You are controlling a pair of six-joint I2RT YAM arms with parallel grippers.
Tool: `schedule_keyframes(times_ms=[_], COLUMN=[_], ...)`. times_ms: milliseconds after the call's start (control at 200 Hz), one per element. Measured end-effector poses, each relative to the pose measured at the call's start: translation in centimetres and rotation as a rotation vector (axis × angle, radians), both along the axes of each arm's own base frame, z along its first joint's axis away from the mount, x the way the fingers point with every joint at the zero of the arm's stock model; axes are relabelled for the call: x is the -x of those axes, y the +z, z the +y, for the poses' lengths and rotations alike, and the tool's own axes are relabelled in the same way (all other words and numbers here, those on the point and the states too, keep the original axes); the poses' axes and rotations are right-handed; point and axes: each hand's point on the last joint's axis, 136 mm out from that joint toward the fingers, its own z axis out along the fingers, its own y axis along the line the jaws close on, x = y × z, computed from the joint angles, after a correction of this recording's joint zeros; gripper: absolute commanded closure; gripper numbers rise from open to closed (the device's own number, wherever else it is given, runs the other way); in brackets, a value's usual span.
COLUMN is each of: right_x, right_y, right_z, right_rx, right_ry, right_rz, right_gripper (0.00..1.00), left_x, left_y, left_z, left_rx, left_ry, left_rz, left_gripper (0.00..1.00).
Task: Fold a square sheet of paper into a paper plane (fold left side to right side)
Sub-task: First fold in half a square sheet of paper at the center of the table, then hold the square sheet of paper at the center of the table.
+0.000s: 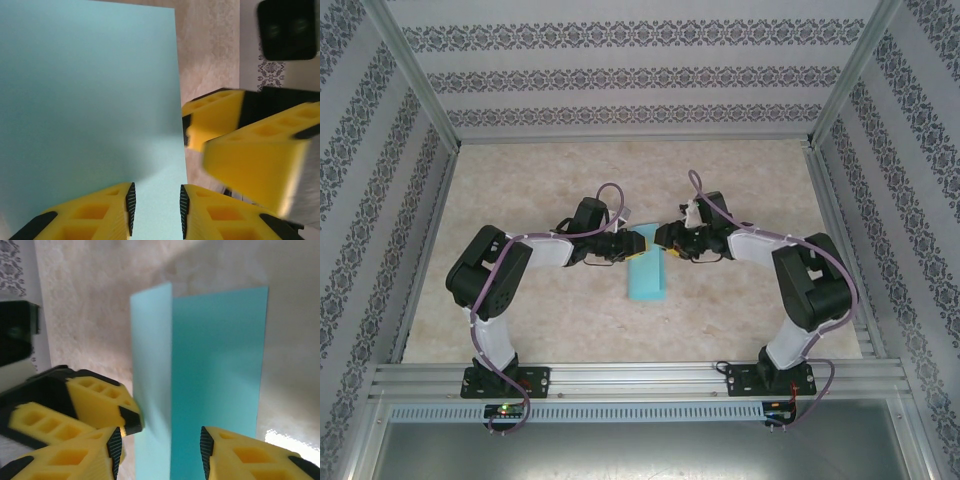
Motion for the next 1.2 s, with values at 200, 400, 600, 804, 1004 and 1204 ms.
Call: schedule_keyframes(times_ms=[200, 400, 600, 804, 1004, 1204], right_x=[0.9, 0.7, 0.1, 0.3, 0.1, 0.3], right_y=[-1.1, -1.0, -1.4, -2.7, -2.8, -3.0], right_z=[1.4, 1.4, 1.1, 0.3, 0.0, 0.4], right_rx=[-0.025, -0.019, 0.032, 0.105, 0.128, 0.135], right_ry=[0.026, 0.03, 0.035, 0.038, 0.039, 0.047], right_rz=[0.062, 0.054, 0.037, 0.048, 0.037, 0.04], right_gripper=[0.9, 1.0, 1.0, 0.96, 0.94, 0.92], left_x=[0.0, 0.0, 0.2, 0.5, 0.9, 0.8], left_y=[-0.1, -0.2, 2.4, 2.7, -0.7, -2.0], left_z=[0.0, 0.4, 2.0, 4.3, 4.9, 3.0], left_rx=[-0.003, -0.029, -0.109, -0.246, -0.365, -0.403], left_ry=[0.002, 0.011, 0.046, 0.103, 0.097, 0.054], left_rz=[0.002, -0.004, -0.079, -0.097, -0.008, 0.023], left_gripper=[0.67, 0.58, 0.45, 0.45, 0.44, 0.45])
